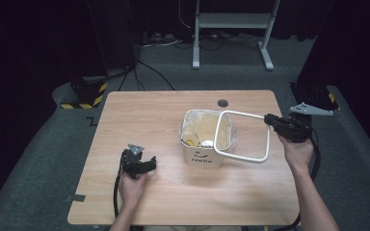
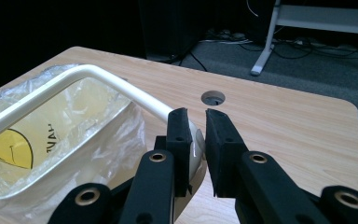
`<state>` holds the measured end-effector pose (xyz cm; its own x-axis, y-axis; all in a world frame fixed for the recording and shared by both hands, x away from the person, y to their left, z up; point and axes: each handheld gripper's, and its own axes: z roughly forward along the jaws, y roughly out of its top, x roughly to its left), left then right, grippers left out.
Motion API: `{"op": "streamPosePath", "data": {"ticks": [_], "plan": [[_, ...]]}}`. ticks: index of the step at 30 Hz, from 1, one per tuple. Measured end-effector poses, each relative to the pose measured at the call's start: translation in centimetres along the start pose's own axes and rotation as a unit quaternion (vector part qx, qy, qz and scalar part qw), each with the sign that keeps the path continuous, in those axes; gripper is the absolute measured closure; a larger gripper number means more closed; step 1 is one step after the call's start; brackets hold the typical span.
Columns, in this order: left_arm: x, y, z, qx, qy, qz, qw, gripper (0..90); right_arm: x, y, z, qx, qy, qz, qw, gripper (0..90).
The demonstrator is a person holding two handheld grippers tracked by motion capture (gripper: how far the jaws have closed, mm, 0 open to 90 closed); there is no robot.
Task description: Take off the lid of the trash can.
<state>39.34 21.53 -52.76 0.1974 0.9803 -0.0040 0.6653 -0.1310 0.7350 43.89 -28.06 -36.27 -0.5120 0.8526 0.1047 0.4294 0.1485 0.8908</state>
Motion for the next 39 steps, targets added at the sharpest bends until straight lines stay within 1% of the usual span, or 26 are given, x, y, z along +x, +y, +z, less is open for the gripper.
{"op": "streamPosePath", "data": {"ticks": [9,25,32,35,39], "plan": [[0.0,0.0,0.0,0.000,0.000,0.000,1.0000,18.2,-1.1,-1.2,-1.5,-0.007,-0.011,0.013,0.9998,80.4],[0.0,0.0,0.0,0.001,0.001,0.002,1.0000,18.2,-2.2,-3.3,-3.7,-0.007,-0.022,0.022,0.9995,80.5],[0.0,0.0,0.0,0.000,0.001,0.000,1.0000,18.2,-2.7,-4.4,-4.2,-0.004,-0.028,0.028,0.9992,80.5],[0.0,0.0,0.0,0.001,0.001,0.001,1.0000,18.2,-2.9,-4.9,-4.2,0.001,-0.032,0.027,0.9991,80.5],[0.0,0.0,0.0,0.001,0.001,0.001,1.0000,18.2,-3.1,-5.8,-4.2,0.006,-0.034,0.033,0.9988,80.5]]}}
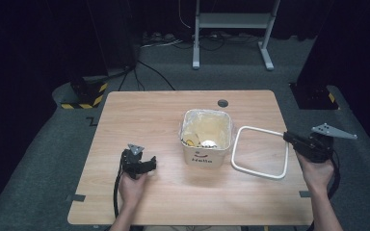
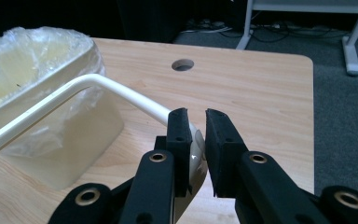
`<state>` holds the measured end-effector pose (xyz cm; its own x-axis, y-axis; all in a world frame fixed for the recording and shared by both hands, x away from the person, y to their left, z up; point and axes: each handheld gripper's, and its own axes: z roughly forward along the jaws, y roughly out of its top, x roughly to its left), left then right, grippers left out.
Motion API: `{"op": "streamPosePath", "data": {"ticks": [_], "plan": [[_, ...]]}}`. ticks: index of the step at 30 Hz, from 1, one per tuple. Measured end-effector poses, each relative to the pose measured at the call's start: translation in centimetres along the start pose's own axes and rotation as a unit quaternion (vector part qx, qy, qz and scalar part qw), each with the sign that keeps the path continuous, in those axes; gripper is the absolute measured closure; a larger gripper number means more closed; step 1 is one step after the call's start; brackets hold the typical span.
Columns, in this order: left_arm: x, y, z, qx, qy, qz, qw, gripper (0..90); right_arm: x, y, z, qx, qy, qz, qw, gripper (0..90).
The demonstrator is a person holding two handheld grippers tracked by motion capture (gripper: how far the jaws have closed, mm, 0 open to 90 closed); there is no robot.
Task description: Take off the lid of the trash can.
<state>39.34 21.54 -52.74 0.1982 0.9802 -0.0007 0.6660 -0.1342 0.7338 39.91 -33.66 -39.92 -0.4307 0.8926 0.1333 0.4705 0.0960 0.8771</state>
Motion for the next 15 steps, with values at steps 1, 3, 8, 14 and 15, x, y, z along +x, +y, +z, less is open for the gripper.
{"op": "streamPosePath", "data": {"ticks": [1,3,8,14,15], "plan": [[0.0,0.0,0.0,-0.001,0.000,-0.002,1.0000,18.2,-0.1,-0.2,0.1,0.002,-0.001,0.001,1.0000,80.5],[0.0,0.0,0.0,-0.001,0.000,-0.002,1.0000,18.2,-0.2,-0.5,0.1,0.004,-0.002,0.004,1.0000,80.5],[0.0,0.0,0.0,0.000,0.000,0.000,1.0000,18.2,-0.2,-1.2,0.4,0.008,-0.001,0.005,1.0000,80.6],[0.0,0.0,0.0,0.000,0.000,0.000,1.0000,18.2,-0.6,-1.9,0.3,0.006,-0.002,0.013,0.9999,80.6],[0.0,0.0,0.0,0.000,0.000,0.000,1.0000,18.1,-0.6,-2.0,0.2,0.007,-0.003,0.014,0.9999,80.6]]}}
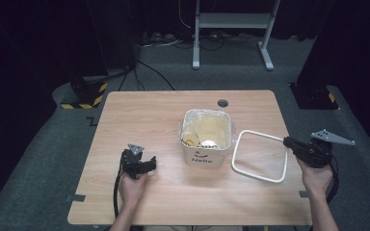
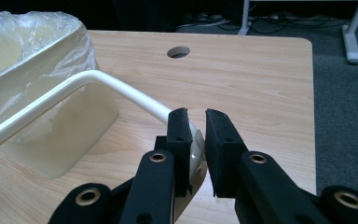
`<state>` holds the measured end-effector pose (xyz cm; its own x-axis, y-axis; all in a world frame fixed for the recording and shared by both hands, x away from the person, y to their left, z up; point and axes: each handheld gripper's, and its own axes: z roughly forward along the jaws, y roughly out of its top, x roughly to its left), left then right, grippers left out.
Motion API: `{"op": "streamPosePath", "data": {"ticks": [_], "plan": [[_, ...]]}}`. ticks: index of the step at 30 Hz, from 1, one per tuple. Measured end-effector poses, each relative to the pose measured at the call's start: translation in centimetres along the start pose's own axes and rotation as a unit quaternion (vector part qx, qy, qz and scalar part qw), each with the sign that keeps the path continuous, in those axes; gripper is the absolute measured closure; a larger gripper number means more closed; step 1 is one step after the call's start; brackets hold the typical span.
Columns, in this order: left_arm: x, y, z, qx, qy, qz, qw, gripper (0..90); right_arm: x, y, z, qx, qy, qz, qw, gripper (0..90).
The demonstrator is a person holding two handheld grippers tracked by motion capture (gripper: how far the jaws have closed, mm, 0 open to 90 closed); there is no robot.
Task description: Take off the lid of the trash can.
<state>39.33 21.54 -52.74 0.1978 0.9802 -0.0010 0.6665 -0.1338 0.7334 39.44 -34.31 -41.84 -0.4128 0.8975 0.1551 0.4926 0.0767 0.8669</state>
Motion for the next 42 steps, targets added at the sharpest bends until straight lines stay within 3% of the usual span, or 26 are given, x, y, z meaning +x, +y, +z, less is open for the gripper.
{"op": "streamPosePath", "data": {"ticks": [15,31,42], "plan": [[0.0,0.0,0.0,0.000,-0.001,0.000,1.0000,18.2,0.0,-1.7,1.0,0.017,-0.007,0.001,0.9998,80.6],[0.0,0.0,0.0,0.000,0.000,0.000,1.0000,18.2,0.2,-3.5,3.7,0.047,-0.014,-0.006,0.9988,80.6],[0.0,0.0,0.0,0.000,0.000,0.000,1.0000,18.2,-0.3,-4.8,5.4,0.062,-0.014,0.002,0.9980,80.4]]}}
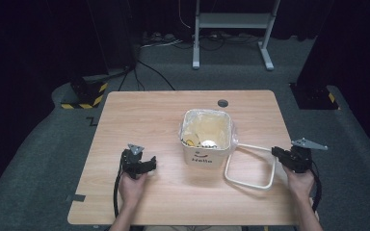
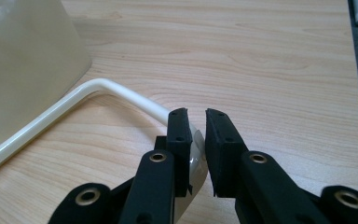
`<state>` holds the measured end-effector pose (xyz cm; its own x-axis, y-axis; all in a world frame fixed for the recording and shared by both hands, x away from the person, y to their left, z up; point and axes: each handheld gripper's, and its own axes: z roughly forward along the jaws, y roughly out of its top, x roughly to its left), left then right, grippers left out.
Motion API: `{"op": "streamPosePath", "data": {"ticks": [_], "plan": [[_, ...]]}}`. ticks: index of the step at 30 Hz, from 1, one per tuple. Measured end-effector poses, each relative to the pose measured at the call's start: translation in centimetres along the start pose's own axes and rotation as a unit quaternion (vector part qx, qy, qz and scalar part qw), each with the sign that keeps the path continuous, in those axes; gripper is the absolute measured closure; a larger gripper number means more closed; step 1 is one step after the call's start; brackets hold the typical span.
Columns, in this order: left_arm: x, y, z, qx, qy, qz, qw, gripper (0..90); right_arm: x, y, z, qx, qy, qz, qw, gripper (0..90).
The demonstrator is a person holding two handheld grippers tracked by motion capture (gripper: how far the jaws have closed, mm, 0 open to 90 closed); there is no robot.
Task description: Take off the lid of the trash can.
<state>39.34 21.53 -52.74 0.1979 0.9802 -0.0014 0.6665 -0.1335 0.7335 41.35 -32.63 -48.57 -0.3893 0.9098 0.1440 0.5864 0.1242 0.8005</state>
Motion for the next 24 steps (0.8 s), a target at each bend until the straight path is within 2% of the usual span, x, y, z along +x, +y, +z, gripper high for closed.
{"op": "streamPosePath", "data": {"ticks": [7,16,24], "plan": [[0.0,0.0,0.0,-0.001,0.000,-0.001,1.0000,18.2,-0.2,-0.7,1.2,0.012,-0.007,0.000,0.9999,80.2],[0.0,0.0,0.0,0.000,0.000,0.000,1.0000,18.2,0.3,-1.5,2.6,0.035,-0.036,-0.009,0.9987,79.3],[0.0,0.0,0.0,0.000,0.000,0.000,1.0000,18.2,0.9,-1.7,2.9,0.032,-0.055,-0.011,0.9979,74.0]]}}
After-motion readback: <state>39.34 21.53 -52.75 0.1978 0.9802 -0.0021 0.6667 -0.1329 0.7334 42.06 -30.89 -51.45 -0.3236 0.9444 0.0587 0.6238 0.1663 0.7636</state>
